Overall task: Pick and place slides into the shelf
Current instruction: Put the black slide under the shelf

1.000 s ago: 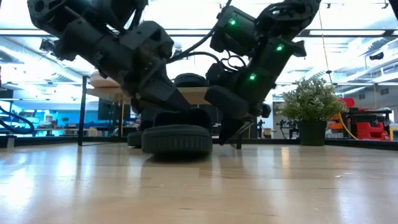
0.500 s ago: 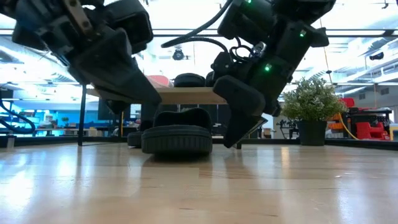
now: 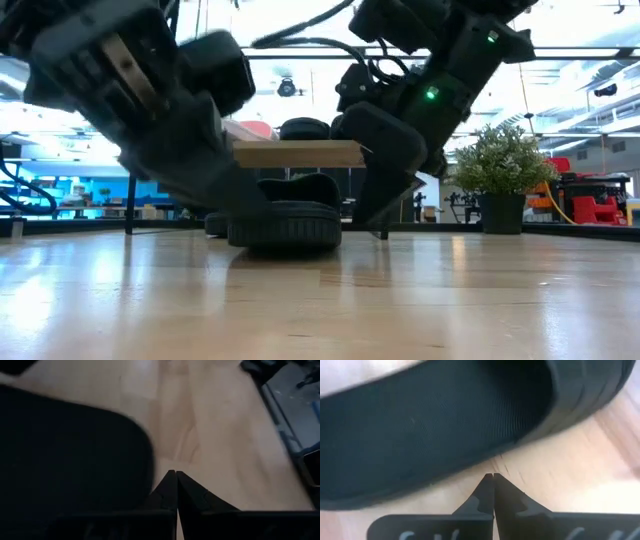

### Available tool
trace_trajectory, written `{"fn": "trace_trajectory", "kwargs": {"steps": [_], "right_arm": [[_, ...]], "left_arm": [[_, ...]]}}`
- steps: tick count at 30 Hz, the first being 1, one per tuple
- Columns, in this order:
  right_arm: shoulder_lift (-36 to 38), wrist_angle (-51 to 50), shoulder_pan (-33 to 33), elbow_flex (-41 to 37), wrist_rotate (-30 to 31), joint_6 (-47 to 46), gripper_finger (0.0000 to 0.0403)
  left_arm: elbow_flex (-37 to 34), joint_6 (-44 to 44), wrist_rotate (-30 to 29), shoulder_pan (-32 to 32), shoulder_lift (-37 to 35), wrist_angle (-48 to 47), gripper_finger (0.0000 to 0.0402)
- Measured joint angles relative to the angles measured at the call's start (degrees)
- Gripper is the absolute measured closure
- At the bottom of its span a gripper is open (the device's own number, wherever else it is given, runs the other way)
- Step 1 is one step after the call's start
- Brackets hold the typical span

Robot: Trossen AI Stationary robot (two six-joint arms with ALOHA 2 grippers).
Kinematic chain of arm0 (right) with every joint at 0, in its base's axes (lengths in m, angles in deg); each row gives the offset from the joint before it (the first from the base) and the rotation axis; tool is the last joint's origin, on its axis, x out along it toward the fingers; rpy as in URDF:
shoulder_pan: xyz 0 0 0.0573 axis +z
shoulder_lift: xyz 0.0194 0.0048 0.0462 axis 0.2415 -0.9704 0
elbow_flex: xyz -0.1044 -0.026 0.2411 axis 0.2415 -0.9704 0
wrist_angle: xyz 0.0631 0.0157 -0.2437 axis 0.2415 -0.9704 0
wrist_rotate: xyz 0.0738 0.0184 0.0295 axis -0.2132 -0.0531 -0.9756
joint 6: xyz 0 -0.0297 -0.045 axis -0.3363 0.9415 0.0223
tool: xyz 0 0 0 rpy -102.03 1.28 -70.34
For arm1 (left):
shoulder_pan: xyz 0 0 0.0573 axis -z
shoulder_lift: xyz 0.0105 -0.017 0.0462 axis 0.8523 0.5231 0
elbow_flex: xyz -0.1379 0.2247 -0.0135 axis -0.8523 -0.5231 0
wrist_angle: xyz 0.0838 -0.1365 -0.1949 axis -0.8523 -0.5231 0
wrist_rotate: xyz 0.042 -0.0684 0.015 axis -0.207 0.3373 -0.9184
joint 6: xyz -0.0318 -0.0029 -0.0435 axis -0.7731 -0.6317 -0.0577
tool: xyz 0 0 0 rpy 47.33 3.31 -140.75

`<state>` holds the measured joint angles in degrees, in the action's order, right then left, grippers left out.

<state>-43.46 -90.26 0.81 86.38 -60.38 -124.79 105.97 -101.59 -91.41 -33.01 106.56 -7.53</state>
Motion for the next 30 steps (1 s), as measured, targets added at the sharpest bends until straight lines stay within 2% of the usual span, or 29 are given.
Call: {"fn": "trace_trajectory", "kwargs": {"steps": [5,9,20,30], "right_arm": [[0.1,0.2,0.0,2.9,0.3,4.5,0.04],[0.1,-0.1,0.0,4.5,0.3,5.6,0.0398],[0.1,-6.7,2.2,10.9,0.4,8.3,0.0399],[0.1,-23.2,7.7,18.0,11.0,4.0,0.0398]], "left_arm": [[0.0,0.0,1.3,-1.1,2.4,3.7,0.0397],[0.0,0.0,1.7,-2.8,3.5,2.4,0.0398],[0.0,2.7,0.9,-13.7,3.4,-0.4,0.0396],[0.0,5.7,1.0,-22.0,3.3,-3.0,0.0394]]}}
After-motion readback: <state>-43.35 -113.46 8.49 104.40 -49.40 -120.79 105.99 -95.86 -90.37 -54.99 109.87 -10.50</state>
